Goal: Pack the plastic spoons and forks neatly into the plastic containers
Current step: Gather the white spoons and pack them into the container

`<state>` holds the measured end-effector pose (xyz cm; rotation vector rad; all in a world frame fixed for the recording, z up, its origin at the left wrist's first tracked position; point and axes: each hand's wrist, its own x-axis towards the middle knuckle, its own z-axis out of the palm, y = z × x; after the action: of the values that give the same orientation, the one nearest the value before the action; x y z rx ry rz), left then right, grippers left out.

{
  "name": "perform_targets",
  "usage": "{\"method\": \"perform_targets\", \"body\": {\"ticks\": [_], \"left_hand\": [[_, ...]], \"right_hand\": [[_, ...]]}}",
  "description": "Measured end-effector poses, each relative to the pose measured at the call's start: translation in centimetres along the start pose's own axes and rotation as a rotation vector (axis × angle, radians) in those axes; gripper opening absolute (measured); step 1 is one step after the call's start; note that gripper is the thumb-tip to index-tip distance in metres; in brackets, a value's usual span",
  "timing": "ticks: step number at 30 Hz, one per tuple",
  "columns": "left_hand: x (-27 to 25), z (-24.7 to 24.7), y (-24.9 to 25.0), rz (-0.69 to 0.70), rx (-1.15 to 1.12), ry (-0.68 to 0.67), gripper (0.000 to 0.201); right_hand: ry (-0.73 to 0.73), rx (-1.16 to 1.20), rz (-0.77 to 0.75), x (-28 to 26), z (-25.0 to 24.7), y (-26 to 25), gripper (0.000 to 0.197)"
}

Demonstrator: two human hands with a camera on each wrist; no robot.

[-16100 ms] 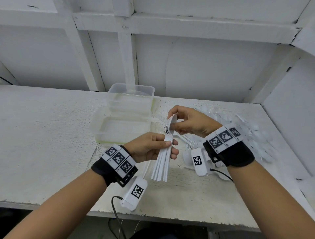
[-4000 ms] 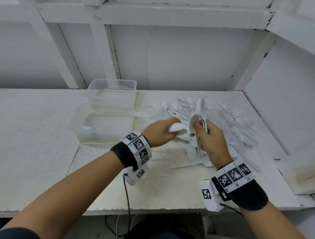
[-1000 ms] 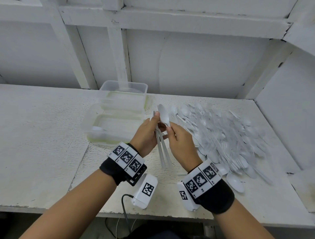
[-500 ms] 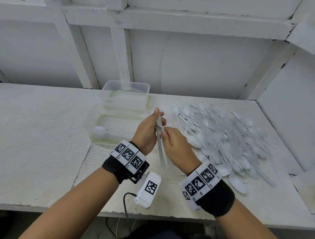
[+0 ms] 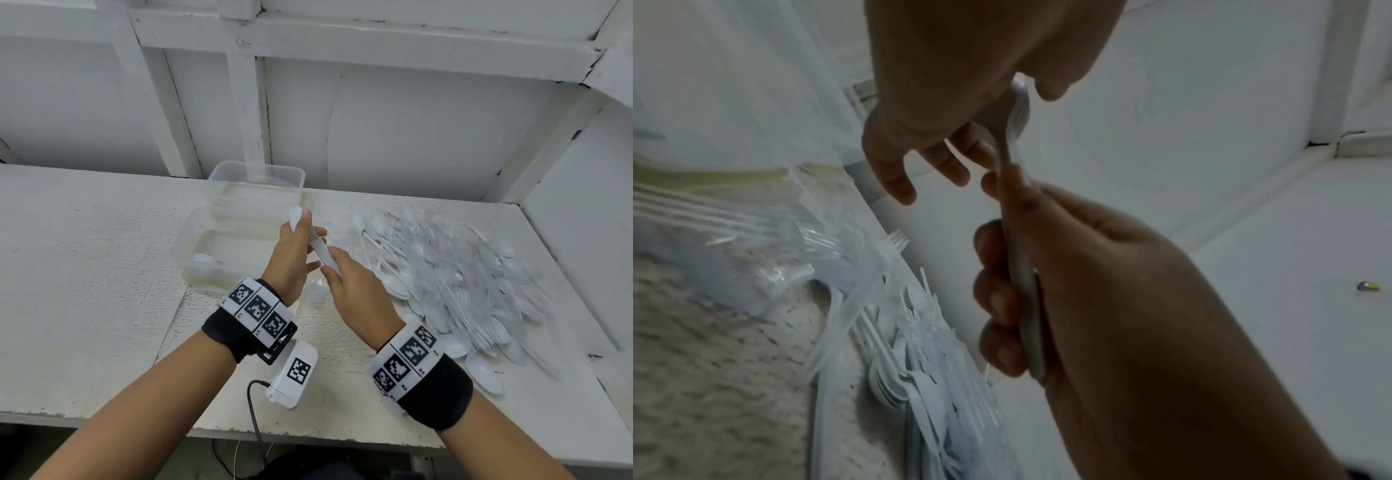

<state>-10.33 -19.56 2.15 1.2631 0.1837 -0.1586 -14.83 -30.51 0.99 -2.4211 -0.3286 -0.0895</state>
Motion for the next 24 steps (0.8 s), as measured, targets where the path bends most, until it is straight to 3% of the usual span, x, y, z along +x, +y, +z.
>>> {"method": "perform_targets", "body": {"ticks": [4,10,13,16,20,24], "left_hand": [[0.4,-1.5,0.8,-0.036,0.044,-0.046,0.020],[0.6,-3.4,1.9,-0.035,0.238,-0.101,0.024],[1.0,-5.6,3.9,-0.057,0.450,-0.085,0.033],[1.7,-9.0,6.7,0.011,0.694,-0.019,0.035],[3.4,-13.7,9.4,0.104,0.999,0.194,0.033],[5.6,-17.5,9.6,-0.057,1.174,0.255,0.038]], "right_hand": [[-0.031,-0.146,-0.031,0.8,-0.4,0.7,0.038],[-0.041,-0.230,-0.087,2.9,-0.3,0.3,0.034],[-0.043,-0.174,-0.084,4.6,-0.6,-0.7,0.034],[-0.084,-0.163,-0.097,6.6,-0.7,-2.0,0.038],[-0.144,-0.093,-0.047,10.3,0.5,-3.4,0.034],[-0.272,-0.115,-0.043,13.7,3.4,-4.7,0.027]]}}
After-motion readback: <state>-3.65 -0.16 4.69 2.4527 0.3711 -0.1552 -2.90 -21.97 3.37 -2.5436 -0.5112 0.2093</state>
